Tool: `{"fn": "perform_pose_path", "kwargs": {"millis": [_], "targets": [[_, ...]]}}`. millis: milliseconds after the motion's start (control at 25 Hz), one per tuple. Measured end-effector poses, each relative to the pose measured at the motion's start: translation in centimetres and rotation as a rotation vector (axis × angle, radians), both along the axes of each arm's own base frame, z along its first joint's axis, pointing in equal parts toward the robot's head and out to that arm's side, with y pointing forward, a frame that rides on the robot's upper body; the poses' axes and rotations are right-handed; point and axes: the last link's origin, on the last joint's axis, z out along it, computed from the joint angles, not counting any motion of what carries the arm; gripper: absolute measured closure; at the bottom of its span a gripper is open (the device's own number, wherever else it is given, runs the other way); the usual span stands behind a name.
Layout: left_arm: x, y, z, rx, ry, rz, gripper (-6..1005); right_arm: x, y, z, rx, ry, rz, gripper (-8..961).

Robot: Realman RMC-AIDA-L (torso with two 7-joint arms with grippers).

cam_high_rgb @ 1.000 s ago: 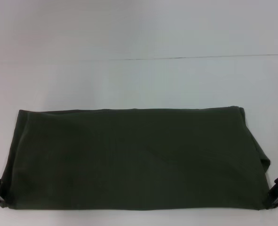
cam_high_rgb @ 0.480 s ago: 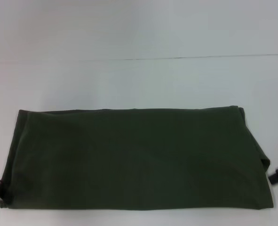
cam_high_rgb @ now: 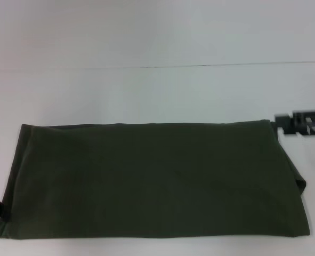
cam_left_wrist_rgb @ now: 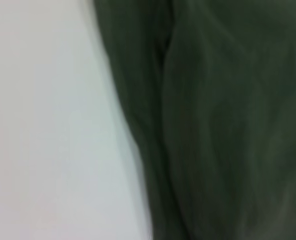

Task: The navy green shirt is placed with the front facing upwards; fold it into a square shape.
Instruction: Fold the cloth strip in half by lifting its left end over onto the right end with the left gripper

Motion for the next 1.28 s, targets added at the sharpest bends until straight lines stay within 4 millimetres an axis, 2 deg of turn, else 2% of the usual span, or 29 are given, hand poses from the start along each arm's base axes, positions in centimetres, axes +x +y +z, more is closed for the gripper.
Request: {"fn": "perform_pose_path", "kwargs": {"millis": [80,320,400,560,760,1080,1280], "targets": [[-0.3,0.0,0.5,0.032,0.009,0.016,869,-0.6,0.1,-0.8,0.052,0.067,0.044,172],[-0.1,0.4,3.0,0.181,-0.078,0.011,666,-2.0,0.6,-3.1,0.151,0.178,0.148,173],[0.1,0.8,3.6,0.210,-0.150,0.004,432,-2.4,0.8,-3.7,0.169,0.185,0.166,173],[0.0,1.9,3.8,0.218,-0.266,-0.002,367,-2.8,1.0,-4.9,0.194,0.183,0.186,172],[-0.9,3.3,4.0,0.261,-0.211,-0.014,285,-3.3,1.1,-6.9,0.180,0.172,0.186,174],[-2.5,3.3,3.5,0.280,-0.123,-0.010,138,-3.3,1.0,-8.7,0.175,0.184,0.135,176],[-2.8,3.2,2.7,0.273,-0.140,-0.019,139,-3.5,1.5,-8.9,0.185,0.175,0.123,177]]}}
